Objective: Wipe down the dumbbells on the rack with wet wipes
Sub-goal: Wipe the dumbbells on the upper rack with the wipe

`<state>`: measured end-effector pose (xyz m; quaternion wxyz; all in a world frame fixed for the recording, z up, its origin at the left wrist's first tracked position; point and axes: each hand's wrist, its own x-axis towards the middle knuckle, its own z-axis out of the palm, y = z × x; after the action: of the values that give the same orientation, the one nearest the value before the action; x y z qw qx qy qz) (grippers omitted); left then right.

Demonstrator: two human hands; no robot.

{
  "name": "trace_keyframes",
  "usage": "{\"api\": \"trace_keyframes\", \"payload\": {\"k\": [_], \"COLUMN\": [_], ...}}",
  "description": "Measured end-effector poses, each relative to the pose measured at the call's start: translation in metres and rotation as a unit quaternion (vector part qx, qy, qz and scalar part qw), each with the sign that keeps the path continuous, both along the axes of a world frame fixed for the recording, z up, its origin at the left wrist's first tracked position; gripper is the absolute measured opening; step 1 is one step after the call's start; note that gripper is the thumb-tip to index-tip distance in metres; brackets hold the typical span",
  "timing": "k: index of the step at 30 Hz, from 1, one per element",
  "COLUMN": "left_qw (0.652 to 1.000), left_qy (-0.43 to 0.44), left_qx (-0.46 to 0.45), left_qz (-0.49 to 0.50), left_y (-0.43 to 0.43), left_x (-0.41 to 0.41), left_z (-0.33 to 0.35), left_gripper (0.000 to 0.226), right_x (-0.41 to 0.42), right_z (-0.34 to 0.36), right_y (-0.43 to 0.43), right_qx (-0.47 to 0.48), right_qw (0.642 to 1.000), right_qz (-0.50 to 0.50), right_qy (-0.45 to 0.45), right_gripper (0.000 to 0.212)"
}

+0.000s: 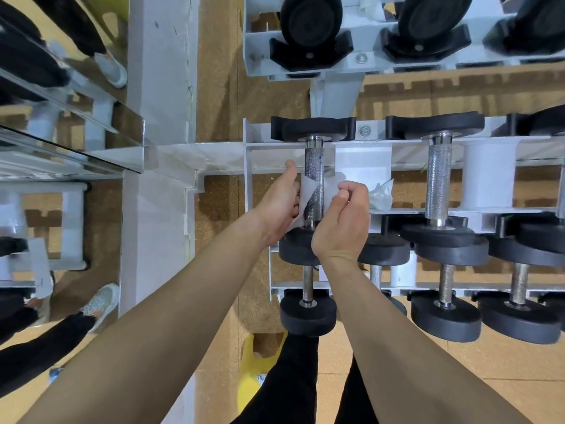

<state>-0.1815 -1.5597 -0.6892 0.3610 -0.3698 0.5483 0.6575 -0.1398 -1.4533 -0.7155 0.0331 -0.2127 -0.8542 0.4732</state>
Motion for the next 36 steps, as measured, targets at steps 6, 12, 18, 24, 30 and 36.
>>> {"api": "trace_keyframes", "payload": {"k": [6, 12, 18, 24, 30, 36], "left_qw": [1.000, 0.999, 0.998, 0.997, 0.991, 0.975], "left_qy": [0.002, 0.011, -0.001, 0.010, 0.034, -0.018], "left_qx": [0.018, 0.026, -0.002, 0.045, 0.059, 0.093], "left_qz": [0.017, 0.028, 0.055, 0.055, 0.119, 0.200], "left_y": [0.008, 0.014, 0.015, 0.016, 0.024, 0.023], "left_x": [-0.004, -0.003, -0.007, -0.009, -0.015, -0.022], "left_z": [0.005, 0.005, 0.002, 0.009, 0.029, 0.028], "left_gripper": [0.079, 0.085, 0.083, 0.081, 0.062, 0.077], "right_x": [0.000, 0.000, 0.037, 0.068, 0.037, 0.018], "right_z": [0.001, 0.011, 0.038, 0.057, 0.048, 0.054], "right_y": [0.000, 0.004, 0.030, 0.010, 0.013, 0.015], "right_qx": [0.002, -0.038, -0.175, -0.316, -0.527, -0.519], "right_qw": [1.000, 0.998, 0.968, 0.917, 0.786, 0.792], "right_qz": [0.004, -0.010, -0.103, -0.060, -0.174, -0.192], "right_qy": [-0.002, -0.052, -0.148, -0.235, -0.270, -0.257], "right_gripper": [0.024, 0.024, 0.008, 0.068, 0.072, 0.094]}}
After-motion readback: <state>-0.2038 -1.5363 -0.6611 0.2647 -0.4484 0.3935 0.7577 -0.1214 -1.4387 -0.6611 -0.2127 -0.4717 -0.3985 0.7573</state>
